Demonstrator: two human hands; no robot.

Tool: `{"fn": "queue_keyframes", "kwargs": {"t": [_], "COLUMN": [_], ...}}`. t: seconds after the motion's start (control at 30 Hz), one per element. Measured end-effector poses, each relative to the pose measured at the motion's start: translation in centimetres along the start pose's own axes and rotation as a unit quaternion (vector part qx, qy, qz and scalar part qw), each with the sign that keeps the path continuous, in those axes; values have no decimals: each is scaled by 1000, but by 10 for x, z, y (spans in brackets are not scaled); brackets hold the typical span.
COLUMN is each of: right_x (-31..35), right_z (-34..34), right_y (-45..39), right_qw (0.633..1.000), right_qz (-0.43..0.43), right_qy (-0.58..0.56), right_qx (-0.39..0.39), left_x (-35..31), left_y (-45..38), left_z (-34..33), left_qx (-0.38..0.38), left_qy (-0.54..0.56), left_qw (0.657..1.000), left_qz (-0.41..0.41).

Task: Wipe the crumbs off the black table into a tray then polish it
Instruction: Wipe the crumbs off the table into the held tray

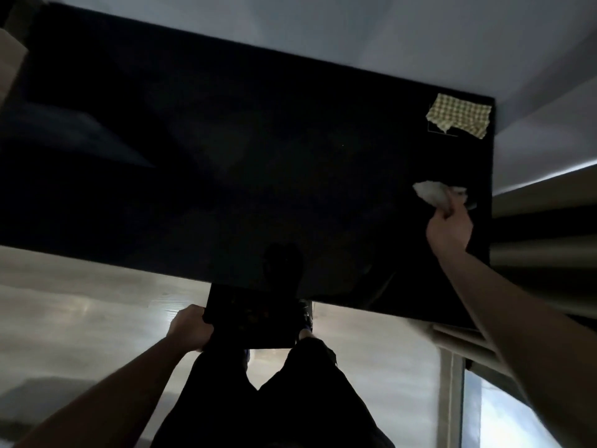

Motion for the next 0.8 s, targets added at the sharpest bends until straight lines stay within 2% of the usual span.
{"fn": "queue_keyframes", "kwargs": {"t": [0.1, 0.2, 0.37, 0.53, 0.8], "right_x": [-17, -23, 34, 114, 238], "right_z": [-3, -27, -69, -128, -233], "right_y": [-57, -87, -65, -54, 25], "right_qw": [998, 986, 981, 978, 938], "right_qz": [-25, -54, -16, 75, 240], "right_qy": [45, 148, 191, 184, 201], "right_qx": [31, 47, 15, 63, 150], "left_x": [-7, -11, -23, -23, -13], "left_y": [0, 2, 5, 6, -3], "left_z": [-9, -16, -24, -28, -25], "left_qx": [-3, -7, -15, -28, -47], "left_qy": [8, 29, 52, 69, 86], "left_qw": [1000, 999, 997, 995, 992], "left_qz": [11, 29, 49, 69, 74]}}
Point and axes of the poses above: each hand's wrist, its own y-axis away from the middle knuckle, its own z-axis out of the back of the hand, x = y × z, the point moved 6 cm from there along -y, towards the middle knuckle, and after that the axes turned 8 degrees about -z, right-handed, at the moved point
